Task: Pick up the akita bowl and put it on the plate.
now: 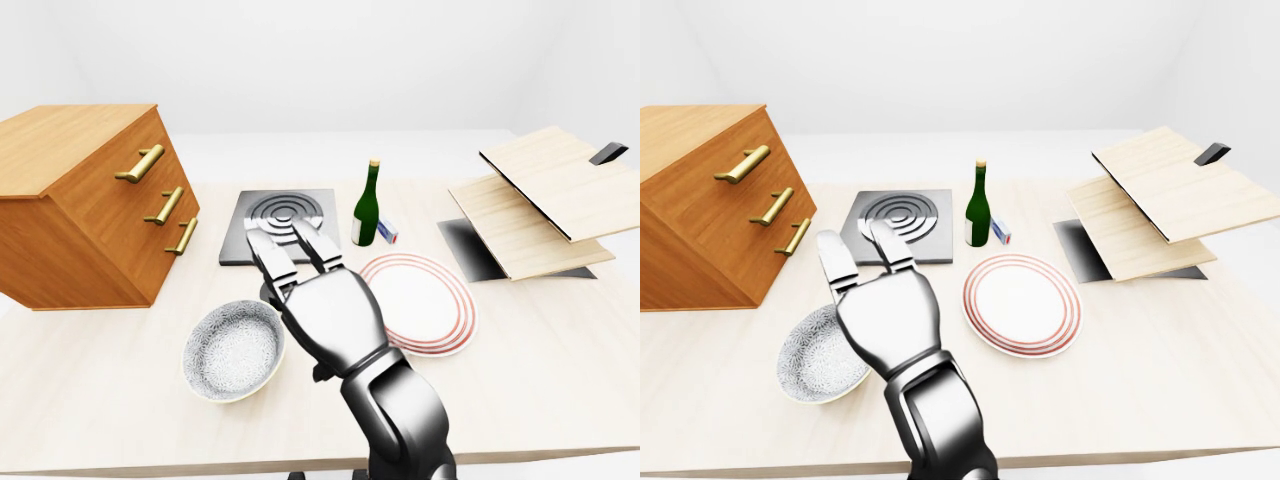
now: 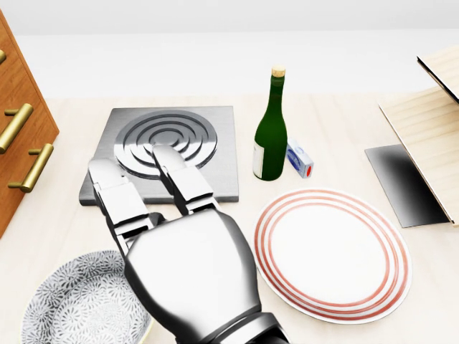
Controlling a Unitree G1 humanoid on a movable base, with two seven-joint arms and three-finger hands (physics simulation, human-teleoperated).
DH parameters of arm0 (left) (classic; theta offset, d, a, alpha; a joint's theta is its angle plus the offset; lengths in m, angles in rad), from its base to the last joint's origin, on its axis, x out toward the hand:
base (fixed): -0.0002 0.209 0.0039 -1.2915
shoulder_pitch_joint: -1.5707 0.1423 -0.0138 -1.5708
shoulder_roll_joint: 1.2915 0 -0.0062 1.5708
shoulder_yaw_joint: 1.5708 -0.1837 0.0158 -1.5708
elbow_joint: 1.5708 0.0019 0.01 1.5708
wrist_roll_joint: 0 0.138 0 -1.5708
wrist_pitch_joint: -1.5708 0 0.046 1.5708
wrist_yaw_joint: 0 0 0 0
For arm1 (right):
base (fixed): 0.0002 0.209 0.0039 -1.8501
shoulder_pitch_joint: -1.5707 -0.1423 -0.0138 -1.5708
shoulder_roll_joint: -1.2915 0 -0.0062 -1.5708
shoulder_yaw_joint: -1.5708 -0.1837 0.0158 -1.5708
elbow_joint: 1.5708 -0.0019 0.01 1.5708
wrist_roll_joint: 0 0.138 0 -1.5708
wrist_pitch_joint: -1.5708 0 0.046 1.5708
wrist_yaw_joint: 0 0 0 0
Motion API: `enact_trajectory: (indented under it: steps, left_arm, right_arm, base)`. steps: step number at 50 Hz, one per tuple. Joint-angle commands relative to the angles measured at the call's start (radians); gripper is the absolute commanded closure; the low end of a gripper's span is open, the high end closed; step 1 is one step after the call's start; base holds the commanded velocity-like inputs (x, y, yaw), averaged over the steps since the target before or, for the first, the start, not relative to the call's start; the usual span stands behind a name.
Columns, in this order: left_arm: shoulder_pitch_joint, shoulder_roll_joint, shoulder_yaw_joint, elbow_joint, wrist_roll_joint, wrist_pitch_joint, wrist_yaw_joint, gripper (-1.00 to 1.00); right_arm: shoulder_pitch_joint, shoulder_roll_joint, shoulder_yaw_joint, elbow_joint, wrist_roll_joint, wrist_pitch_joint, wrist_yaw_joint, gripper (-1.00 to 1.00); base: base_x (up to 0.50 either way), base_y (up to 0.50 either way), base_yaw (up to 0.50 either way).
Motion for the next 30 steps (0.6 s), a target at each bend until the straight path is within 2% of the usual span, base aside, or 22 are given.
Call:
enact_trajectory:
  steps: [1,11,30]
  left_arm:
    - [0.000,0.000,0.000,0.000,-0.001,0.000,0.000,-1.00]
    - [0.000,0.000,0.000,0.000,-0.002,0.000,0.000,-1.00]
    - [0.000,0.000,0.000,0.000,-0.004,0.000,0.000,-1.00]
  right_arm:
    - [0.017,0.017,0.068,0.019,-0.065,0.000,0.000,-0.96]
    - [0.029,0.015,0.103,0.026,-0.087,0.000,0.000,-0.96]
    - [0.080,-0.031,0.153,0.065,-0.061,0.000,0.000,-0.96]
  base:
    - [0.00,0.00,0.00]
    - [0.00,0.00,0.00]
    - [0.00,0.00,0.00]
